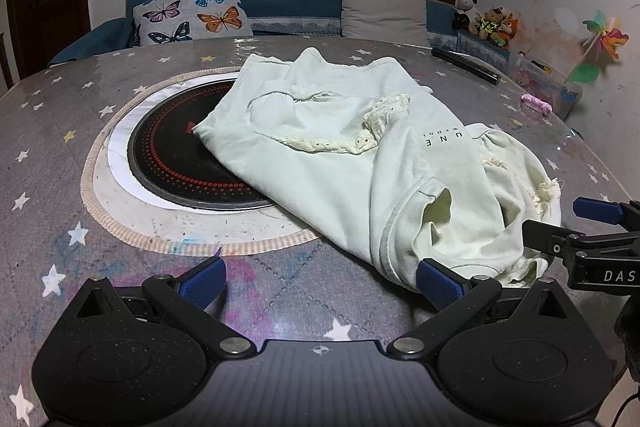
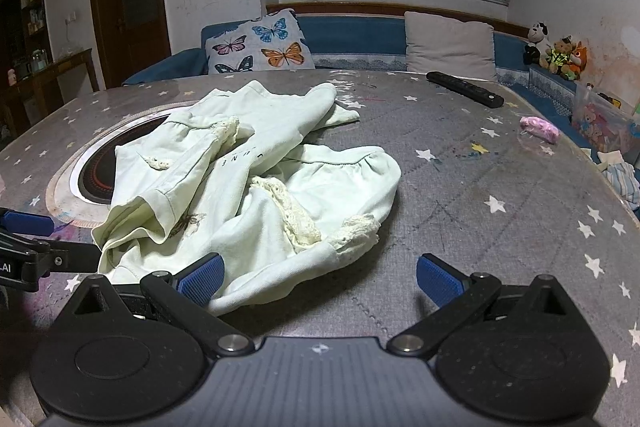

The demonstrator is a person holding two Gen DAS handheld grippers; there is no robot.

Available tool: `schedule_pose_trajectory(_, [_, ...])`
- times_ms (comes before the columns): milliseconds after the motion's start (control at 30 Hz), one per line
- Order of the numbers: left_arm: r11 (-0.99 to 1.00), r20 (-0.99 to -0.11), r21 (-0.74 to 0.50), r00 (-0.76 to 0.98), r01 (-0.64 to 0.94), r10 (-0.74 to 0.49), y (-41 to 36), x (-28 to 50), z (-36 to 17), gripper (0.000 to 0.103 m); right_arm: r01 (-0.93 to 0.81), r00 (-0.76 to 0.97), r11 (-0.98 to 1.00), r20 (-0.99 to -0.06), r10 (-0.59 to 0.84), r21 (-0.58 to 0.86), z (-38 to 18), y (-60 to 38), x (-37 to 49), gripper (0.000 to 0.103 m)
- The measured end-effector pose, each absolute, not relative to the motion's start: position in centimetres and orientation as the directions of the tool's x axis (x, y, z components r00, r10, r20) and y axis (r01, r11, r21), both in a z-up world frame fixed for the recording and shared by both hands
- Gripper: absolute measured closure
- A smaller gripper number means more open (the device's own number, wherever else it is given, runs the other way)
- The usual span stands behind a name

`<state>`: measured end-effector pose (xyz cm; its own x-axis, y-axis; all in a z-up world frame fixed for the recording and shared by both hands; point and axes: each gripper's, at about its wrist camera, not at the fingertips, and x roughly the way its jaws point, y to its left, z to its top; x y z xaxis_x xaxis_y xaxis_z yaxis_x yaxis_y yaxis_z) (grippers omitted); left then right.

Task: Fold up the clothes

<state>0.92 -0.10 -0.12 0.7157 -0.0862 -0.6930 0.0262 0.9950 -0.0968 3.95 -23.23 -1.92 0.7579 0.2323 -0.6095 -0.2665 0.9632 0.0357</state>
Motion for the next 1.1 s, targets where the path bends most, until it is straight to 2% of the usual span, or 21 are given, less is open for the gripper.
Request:
schedule_pose_trajectory(900, [0.995,-0.648,-0.049,0.755,0.091,-0.101,-2.0,4.9,1.9,0.000,-0.255,0.757,0.965,-0.610,0.235,0.055,-1.4,-24.3,7.3,0.000])
schedule_pose_trajectory(1000, [0.993,-0.644,-0.049,0.757,0.107,-0.113,-2.6,6.0,2.1,0.001,-0.253,0.755,0.966,-0.611,0.237,0.061,-1.3,-24.5,8.0,0.000])
schedule_pose_trajectory(1100, [0.991,-0.638,-0.052,0.759,0.123,-0.128,-3.1,7.2,2.4,0.006,-0.250,0.747,0.965,-0.618,0.246,0.083,-1.4,-24.7,8.9,0.000])
